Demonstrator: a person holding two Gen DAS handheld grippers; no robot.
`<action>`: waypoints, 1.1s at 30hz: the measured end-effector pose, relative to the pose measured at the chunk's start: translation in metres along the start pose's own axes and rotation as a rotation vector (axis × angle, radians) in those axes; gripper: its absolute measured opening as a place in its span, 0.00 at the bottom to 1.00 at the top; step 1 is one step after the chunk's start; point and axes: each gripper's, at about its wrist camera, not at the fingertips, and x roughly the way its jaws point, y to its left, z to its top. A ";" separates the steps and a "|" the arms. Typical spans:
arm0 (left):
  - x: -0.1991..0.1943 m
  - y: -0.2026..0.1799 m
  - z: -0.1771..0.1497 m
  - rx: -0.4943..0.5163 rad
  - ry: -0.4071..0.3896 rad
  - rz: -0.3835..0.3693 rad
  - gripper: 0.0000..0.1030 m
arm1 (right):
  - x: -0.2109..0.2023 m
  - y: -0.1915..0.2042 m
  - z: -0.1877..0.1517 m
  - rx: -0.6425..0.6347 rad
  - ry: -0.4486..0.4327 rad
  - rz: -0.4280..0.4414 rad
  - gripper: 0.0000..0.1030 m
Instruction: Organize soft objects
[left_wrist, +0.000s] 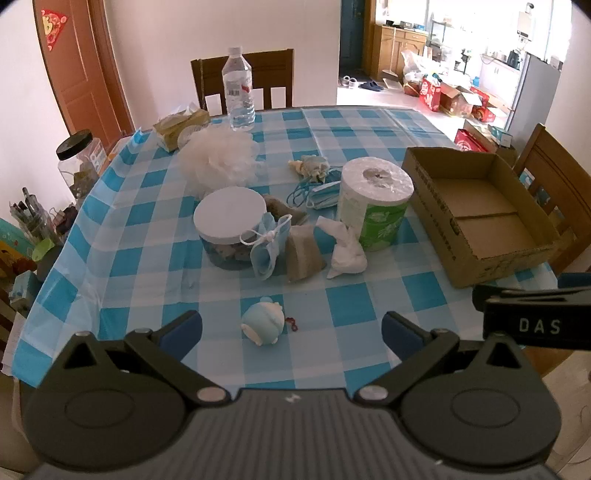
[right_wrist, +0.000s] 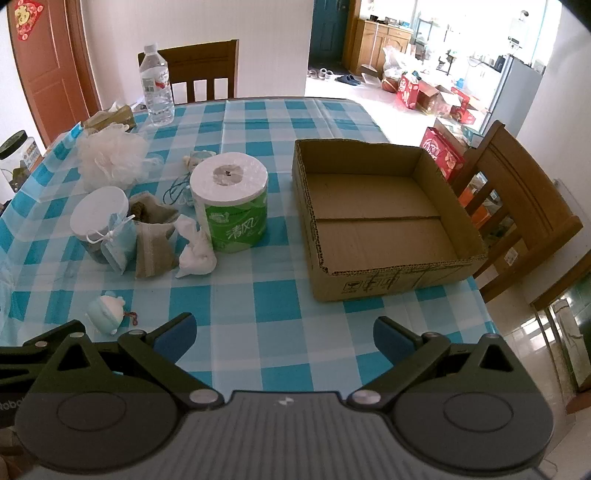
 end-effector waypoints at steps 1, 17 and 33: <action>0.000 -0.001 0.000 0.001 -0.001 0.000 0.99 | 0.000 0.000 0.000 0.000 -0.001 0.000 1.00; -0.002 -0.001 0.003 0.002 -0.005 -0.002 0.99 | -0.003 0.000 0.000 0.004 -0.013 0.003 1.00; -0.006 0.002 0.003 0.008 -0.016 -0.010 0.99 | -0.007 -0.001 0.000 0.011 -0.023 0.004 1.00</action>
